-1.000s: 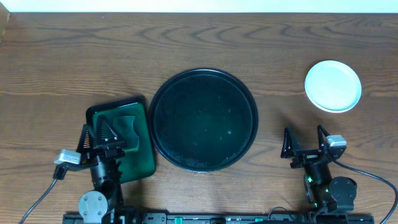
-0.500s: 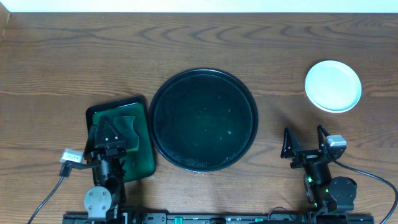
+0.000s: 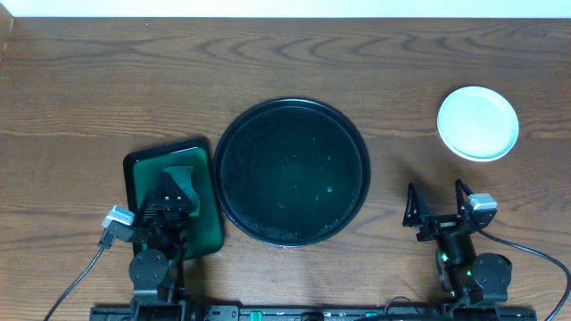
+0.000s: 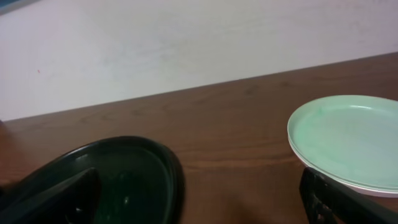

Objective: Clean dirty plates on tray and stack at the side

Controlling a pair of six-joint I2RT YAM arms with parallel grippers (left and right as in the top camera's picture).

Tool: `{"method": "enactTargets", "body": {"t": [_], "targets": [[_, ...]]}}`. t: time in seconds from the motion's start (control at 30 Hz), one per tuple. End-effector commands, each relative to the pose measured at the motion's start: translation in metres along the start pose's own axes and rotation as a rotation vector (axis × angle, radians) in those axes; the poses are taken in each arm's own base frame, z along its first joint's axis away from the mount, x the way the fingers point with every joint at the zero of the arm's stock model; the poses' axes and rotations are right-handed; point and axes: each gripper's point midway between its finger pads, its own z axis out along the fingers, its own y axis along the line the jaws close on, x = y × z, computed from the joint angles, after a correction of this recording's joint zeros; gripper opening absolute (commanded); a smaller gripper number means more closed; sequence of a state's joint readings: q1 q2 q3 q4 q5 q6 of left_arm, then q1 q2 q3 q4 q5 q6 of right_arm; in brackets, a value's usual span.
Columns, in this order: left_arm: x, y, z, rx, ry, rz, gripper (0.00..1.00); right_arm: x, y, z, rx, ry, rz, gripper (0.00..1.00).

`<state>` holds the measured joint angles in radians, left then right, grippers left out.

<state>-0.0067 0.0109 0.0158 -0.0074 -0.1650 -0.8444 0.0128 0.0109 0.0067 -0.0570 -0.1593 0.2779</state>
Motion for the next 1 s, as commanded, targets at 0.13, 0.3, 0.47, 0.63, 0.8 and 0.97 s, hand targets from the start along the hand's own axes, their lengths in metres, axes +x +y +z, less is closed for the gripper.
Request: {"method": "enactTargets", "body": {"t": [0.13,0.3,0.47,0.63,0.8,0.97], "targets": [[0.0118,0.0118,0.0001,-0.029,0.049,0.256,0.83,0.0004,-0.0005,-0.0002,0.003,-0.001,-0.002,0.99],[0.0128,0.0118,0.0,-0.019,0.058,0.565,0.83,0.0004,-0.0005,-0.0002,0.003,-0.001,-0.002,0.99],[0.0128,0.0119,0.0,-0.013,0.061,0.781,0.83,0.0005,-0.0006,-0.0002,0.003,-0.001,-0.002,0.99],[0.0146,0.0109,0.0,-0.003,0.067,0.784,0.83,0.0005,-0.0006,-0.0002,0.003,-0.001,-0.002,0.99],[0.0159,0.0104,-0.0001,0.003,0.073,0.801,0.83,0.0005,-0.0006,-0.0002,0.003,-0.001,-0.002,0.99],[0.0167,0.0097,-0.0002,0.009,0.076,0.803,0.83,0.0005,-0.0006,-0.0002,0.003,-0.001,-0.002,0.99]]}}
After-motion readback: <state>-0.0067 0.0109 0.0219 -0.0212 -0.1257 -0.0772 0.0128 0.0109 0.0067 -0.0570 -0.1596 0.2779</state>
